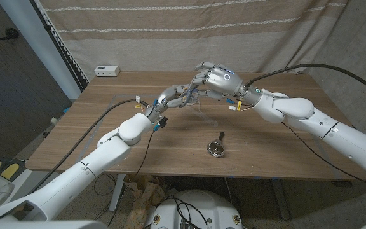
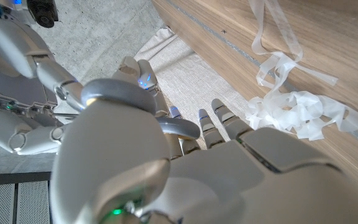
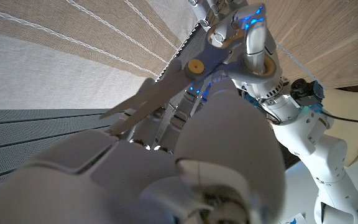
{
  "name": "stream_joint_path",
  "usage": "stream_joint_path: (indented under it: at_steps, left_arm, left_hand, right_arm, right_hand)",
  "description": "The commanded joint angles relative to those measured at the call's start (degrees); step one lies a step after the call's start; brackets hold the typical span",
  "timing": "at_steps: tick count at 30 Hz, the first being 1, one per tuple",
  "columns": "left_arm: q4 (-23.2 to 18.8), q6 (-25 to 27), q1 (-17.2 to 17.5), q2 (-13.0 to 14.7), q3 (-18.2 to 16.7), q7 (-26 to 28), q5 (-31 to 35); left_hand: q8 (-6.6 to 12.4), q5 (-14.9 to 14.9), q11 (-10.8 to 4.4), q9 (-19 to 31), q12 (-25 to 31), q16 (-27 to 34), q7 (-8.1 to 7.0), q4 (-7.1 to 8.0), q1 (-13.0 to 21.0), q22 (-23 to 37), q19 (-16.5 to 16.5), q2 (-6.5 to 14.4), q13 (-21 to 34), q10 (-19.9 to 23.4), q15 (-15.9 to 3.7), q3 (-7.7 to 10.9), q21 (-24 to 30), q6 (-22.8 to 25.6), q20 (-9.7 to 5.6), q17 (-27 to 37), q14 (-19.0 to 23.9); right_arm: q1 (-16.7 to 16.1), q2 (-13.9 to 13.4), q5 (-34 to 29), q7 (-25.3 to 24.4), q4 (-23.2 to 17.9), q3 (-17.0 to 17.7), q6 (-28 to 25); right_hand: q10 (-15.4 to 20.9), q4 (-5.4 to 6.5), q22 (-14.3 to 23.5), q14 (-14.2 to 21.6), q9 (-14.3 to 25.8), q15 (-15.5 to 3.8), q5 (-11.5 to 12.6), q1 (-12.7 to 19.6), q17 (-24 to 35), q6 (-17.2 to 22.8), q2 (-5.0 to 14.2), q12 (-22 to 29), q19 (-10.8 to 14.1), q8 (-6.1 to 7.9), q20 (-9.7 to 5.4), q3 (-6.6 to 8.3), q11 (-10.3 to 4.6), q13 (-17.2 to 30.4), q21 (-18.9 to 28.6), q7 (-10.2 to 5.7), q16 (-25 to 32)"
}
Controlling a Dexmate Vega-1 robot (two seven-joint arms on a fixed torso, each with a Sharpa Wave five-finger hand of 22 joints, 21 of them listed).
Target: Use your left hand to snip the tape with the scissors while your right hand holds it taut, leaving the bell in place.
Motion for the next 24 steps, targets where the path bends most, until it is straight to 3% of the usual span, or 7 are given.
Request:
stream_joint_path:
  at_steps: [1, 3, 7, 12, 18, 20, 24]
  left_arm:
    - [0.7, -0.2, -0.4, -0.5, 0.3, 0.0, -0.1]
    - [0.7, -0.1, -0.4, -0.5, 0.3, 0.0, -0.1]
    - [0.6, 0.0, -0.3, -0.6, 0.2, 0.3, -0.2]
    - [0.7, -0.8, 0.2, -0.6, -0.3, 0.7, -0.5]
    - [1.5, -2.9, 0.8, -1.5, -0.8, 1.0, -1.7]
    - [2.4, -3.7, -0.1, -1.5, -0.2, -1.0, -2.1]
    - [2.4, -3.8, -0.5, -1.7, -0.1, -0.4, -1.3]
  left_hand:
    - [0.98, 0.2, -0.07, 7.7, -0.3, -0.1, 0.08, 0.14, 0.1, 0.3, 0.3, 0.0, 0.3, 0.0, -5.94, 0.54, 0.4, 0.3, 0.31, 0.1, 0.1]
    - [1.05, 0.2, -0.02, 7.8, -0.4, -0.1, 0.05, 0.13, 0.1, 0.3, 0.3, 0.0, 0.3, -0.2, -5.94, 0.59, 0.4, 0.2, 0.35, 0.1, 0.1]
    - [1.34, 0.1, -0.10, 8.3, -0.5, -0.1, 0.08, 0.13, 0.2, 0.3, 0.3, 0.0, 0.3, -0.3, -5.94, 0.75, 0.4, 0.1, 0.33, 0.1, 0.1]
    - [1.57, 0.1, -0.12, 8.7, -0.5, -0.1, 0.04, 0.16, 0.2, 0.3, 0.3, 0.0, 0.4, -0.2, -5.98, 0.91, 0.4, -0.1, 0.32, 0.1, 0.1]
    - [1.87, 0.1, -0.11, 9.3, -0.3, -0.1, -0.14, 0.23, 0.1, 0.3, 0.3, -0.1, 0.4, 0.3, -6.22, 1.12, 0.4, -0.5, 0.28, 0.1, 0.3]
    - [2.38, 0.0, -0.06, 10.1, 0.3, 0.3, -0.17, 0.32, 0.0, 0.3, 0.6, -0.1, 0.5, 2.1, -7.97, 1.44, 0.5, -0.8, 0.13, 0.1, 1.4]
    - [2.66, 0.0, -0.09, 10.5, 0.7, 0.4, -0.18, 0.34, -0.1, 0.3, 0.9, -0.2, 0.6, 3.1, -8.62, 1.60, 0.6, -1.0, 0.07, 0.1, 1.9]
  right_arm:
    - [0.3, 0.8, 3.3, -2.5, 1.8, 0.9, 3.7]
    - [0.2, 1.1, 2.6, -4.2, 2.3, 0.9, 3.9]
    - [0.1, 1.6, 2.2, -7.3, 3.4, 1.0, 4.2]
    - [-0.7, 2.0, 1.8, -12.4, 4.6, 1.6, 3.3]
    - [-2.2, 2.4, 11.8, -9.1, 4.9, 3.3, 5.5]
    - [-2.6, 2.7, 11.7, -9.9, 5.0, 3.9, 5.6]
    - [-3.7, 3.3, 13.6, -9.6, 4.6, 5.2, 5.6]
  right_hand:
    - [0.1, 0.60, 0.0, -2.5, -0.9, -7.62, 0.9, -1.9, -2.7, -1.7, -1.29, -1.5, 1.0, -2.42, -1.55, -1.35, 0.29, -1.9, -1.2, -0.42, -2.8]
    - [0.4, 0.48, 0.1, -3.8, -1.3, -7.53, 1.2, -2.3, -4.0, -3.8, -1.81, -2.0, 1.0, -4.24, -1.52, -1.71, 0.35, -2.8, -1.7, -0.42, -4.2]
    - [0.0, 1.12, 0.1, -7.5, -1.4, -6.52, 1.6, -4.7, -6.3, -5.3, -2.97, -3.1, 0.7, -6.22, -1.30, -3.02, 0.50, -4.0, -2.7, 0.33, -6.8]
    - [-5.2, 1.96, 0.2, -11.8, -1.1, -5.97, 2.7, -9.4, -8.6, -9.9, -3.64, -6.2, 0.2, -10.42, 0.19, -4.82, 1.12, -5.4, -4.7, 1.20, -8.0]
    - [-6.7, 2.63, 0.2, -12.6, -1.0, -5.43, 3.4, -11.9, -9.6, -10.7, -4.46, -7.2, 0.0, -11.54, 0.90, -5.96, 1.10, -5.7, -5.4, 1.54, -8.3]
    - [-6.6, 2.64, 0.2, -12.6, -1.0, -5.33, 3.5, -11.9, -9.7, -10.7, -4.45, -7.2, -0.1, -11.61, 1.00, -5.98, 1.07, -5.7, -5.5, 1.57, -8.3]
    - [-6.7, 2.52, 0.2, -13.1, -1.0, -5.26, 3.8, -11.9, -10.0, -10.5, -4.33, -7.3, -0.2, -11.74, 1.24, -5.92, 1.00, -5.8, -5.8, 1.77, -8.4]
